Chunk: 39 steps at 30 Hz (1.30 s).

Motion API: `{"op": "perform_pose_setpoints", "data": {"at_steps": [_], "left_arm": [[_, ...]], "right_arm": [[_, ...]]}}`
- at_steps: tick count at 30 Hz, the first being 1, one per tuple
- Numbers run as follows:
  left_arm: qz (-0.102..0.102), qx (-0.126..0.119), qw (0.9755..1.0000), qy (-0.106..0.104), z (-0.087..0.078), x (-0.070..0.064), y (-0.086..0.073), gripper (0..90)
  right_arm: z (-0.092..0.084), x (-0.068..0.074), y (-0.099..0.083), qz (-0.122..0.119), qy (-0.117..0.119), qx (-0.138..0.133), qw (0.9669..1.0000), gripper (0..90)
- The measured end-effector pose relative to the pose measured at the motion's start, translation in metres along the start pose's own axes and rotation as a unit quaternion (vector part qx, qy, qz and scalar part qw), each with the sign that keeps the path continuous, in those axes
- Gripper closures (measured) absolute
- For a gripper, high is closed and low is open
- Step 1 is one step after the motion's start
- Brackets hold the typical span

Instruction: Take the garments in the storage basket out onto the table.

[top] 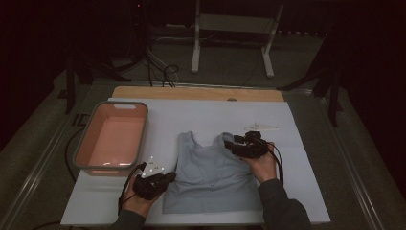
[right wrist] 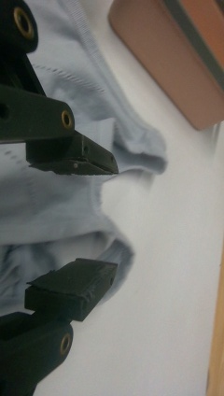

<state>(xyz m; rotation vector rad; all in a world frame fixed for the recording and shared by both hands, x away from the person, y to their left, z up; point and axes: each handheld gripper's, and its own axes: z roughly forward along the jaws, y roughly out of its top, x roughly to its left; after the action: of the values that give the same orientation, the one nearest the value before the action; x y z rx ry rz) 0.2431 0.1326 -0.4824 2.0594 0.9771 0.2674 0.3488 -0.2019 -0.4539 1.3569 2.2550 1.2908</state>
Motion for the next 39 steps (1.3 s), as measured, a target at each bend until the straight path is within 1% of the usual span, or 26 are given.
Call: {"op": "perform_pose_setpoints", "data": {"at_steps": [2, 5, 8, 10, 15, 17, 19, 21, 22, 23, 25, 26, 28, 30, 33, 34, 37, 39], "left_arm": [[0.001, 0.0, 1.0, 0.0, 0.0, 0.0, 0.0, 88.7], [0.001, -0.001, 1.0, 0.0, 0.0, 0.0, 0.0, 88.7], [0.0, -0.004, 1.0, 0.001, -0.001, -0.001, 0.0, 88.7], [-0.001, -0.005, 1.0, 0.001, -0.001, -0.001, 0.0, 88.8], [-0.001, -0.005, 1.0, 0.002, 0.0, 0.0, 0.0, 88.8], [-0.001, -0.005, 1.0, 0.002, 0.0, 0.0, 0.0, 88.8], [-0.001, -0.005, 1.0, 0.002, 0.0, 0.0, 0.0, 88.8], [0.0, -0.005, 1.0, 0.003, 0.0, 0.0, 0.0, 88.7], [0.0, -0.005, 1.0, 0.003, 0.0, 0.0, 0.0, 88.7], [0.0, -0.006, 1.0, 0.003, 0.0, 0.0, 0.0, 88.8], [0.0, -0.006, 1.0, 0.004, 0.001, 0.0, 0.0, 88.7], [0.0, -0.007, 1.0, 0.005, 0.0, 0.0, 0.0, 88.7], [-0.001, -0.01, 0.9999, 0.007, 0.0, 0.0, 0.001, 88.7], [-0.002, -0.013, 0.9999, 0.008, 0.0, 0.0, 0.001, 88.7], [-0.004, -0.015, 0.9998, 0.011, 0.001, 0.0, 0.002, 88.7], [-0.004, -0.016, 0.9998, 0.013, 0.002, 0.0, 0.002, 88.7], [-0.005, -0.02, 0.9996, 0.019, 0.004, 0.0, 0.004, 88.7], [-0.009, -0.026, 0.9993, 0.024, 0.005, -0.001, 0.005, 88.3]], "right_arm": [[0.004, 0.002, 0.004, 0.0, 0.003, 0.0, 1.0, 44.0], [0.012, 0.005, 0.009, -0.007, 0.0, 0.0, 1.0, 44.0], [0.02, 0.005, 0.013, -0.007, -0.01, 0.007, 0.9999, 44.4], [0.026, 0.003, 0.014, -0.003, -0.017, 0.016, 0.9997, 46.0], [0.043, -0.004, 0.012, 0.008, -0.027, 0.054, 0.9981, 50.1], [0.05, -0.005, 0.011, 0.014, -0.038, 0.071, 0.9967, 51.5], [0.055, -0.006, 0.01, 0.02, -0.044, 0.081, 0.9955, 53.4], [0.06, -0.006, 0.011, 0.02, -0.048, 0.089, 0.9946, 57.8], [0.062, -0.006, 0.011, 0.02, -0.049, 0.095, 0.9941, 62.3], [0.064, -0.005, 0.012, 0.021, -0.047, 0.099, 0.9937, 67.9], [0.066, -0.003, 0.013, 0.02, -0.043, 0.105, 0.9934, 82.4], [0.065, -0.003, 0.014, 0.021, -0.042, 0.106, 0.9932, 86.0], [0.061, -0.002, 0.017, 0.014, -0.044, 0.094, 0.9945, 86.9], [0.052, -0.004, 0.021, 0.006, -0.054, 0.075, 0.9957, 87.0], [0.034, -0.013, 0.029, 0.013, -0.062, 0.04, 0.9972, 87.0], [0.029, -0.016, 0.032, 0.016, -0.065, 0.03, 0.9973, 87.1], [0.016, -0.028, 0.037, 0.022, -0.075, 0.014, 0.9968, 87.0], [0.009, -0.034, 0.039, 0.026, -0.08, 0.001, 0.9964, 87.0]]}}
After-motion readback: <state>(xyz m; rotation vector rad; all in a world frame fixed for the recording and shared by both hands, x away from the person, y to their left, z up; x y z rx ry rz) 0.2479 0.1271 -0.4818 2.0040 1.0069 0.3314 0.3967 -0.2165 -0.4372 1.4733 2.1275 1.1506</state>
